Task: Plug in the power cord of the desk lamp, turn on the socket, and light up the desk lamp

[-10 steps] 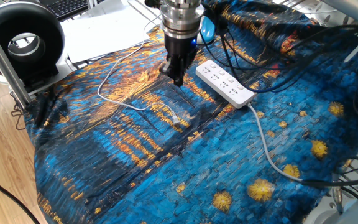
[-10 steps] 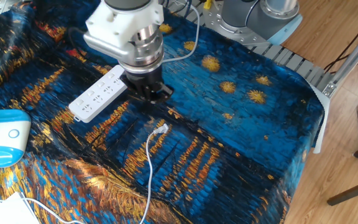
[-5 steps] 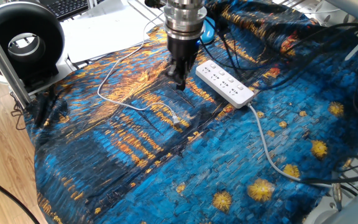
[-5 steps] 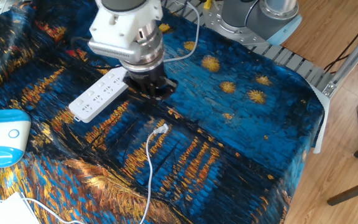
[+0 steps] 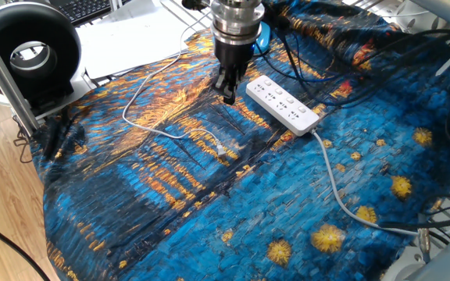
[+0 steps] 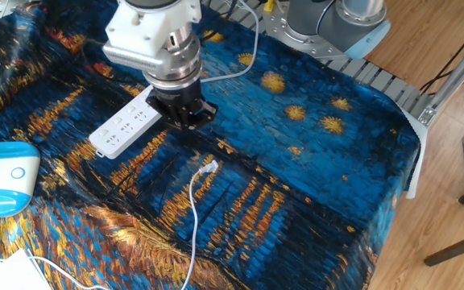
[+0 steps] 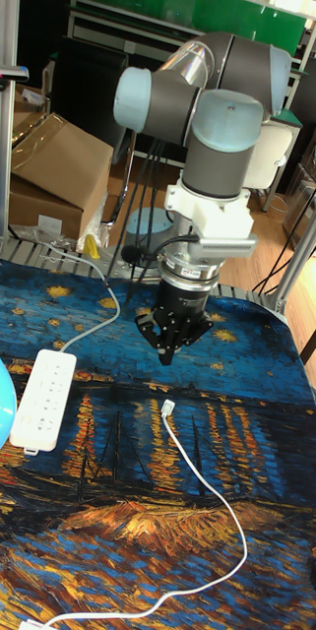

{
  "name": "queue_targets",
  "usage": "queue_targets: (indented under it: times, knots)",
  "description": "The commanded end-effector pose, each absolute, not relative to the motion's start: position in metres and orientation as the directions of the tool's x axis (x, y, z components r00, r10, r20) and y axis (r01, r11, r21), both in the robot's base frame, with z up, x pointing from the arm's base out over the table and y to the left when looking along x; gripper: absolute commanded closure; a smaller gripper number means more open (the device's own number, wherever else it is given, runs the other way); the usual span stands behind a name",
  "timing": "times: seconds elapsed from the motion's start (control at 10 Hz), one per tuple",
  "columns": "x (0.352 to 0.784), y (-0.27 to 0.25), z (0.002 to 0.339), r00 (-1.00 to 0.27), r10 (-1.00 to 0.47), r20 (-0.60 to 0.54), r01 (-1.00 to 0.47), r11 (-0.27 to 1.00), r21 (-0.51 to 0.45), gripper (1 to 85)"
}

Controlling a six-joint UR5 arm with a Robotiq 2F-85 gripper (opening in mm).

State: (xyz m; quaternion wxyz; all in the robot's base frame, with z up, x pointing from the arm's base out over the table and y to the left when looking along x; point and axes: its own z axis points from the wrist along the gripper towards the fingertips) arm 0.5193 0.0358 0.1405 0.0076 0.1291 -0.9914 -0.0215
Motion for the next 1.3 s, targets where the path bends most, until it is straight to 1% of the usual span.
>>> queue_targets:
  times: [0.0,0.1,0.2,0.3,0.7,0.9,1.2]
  knots:
    - [0.501,0.037,0.128,-0.994,-0.101,0.053,-0.101,0.995,-0.006,84.3]
    - [0.499,0.023,0.125,-0.993,-0.103,0.057,-0.107,0.992,-0.073,84.3]
    - [0.496,0.019,0.125,-0.994,-0.091,0.068,-0.097,0.992,-0.085,84.3]
    - [0.487,0.022,0.126,-0.991,-0.082,0.103,-0.088,0.994,-0.062,84.3]
    - [0.468,0.022,0.128,-0.982,-0.056,0.178,-0.063,0.998,-0.029,84.3]
    - [0.467,0.012,0.131,-0.981,-0.045,0.188,-0.058,0.996,-0.065,84.3]
    - [0.473,0.005,0.133,-0.983,-0.061,0.174,-0.076,0.994,-0.082,84.3]
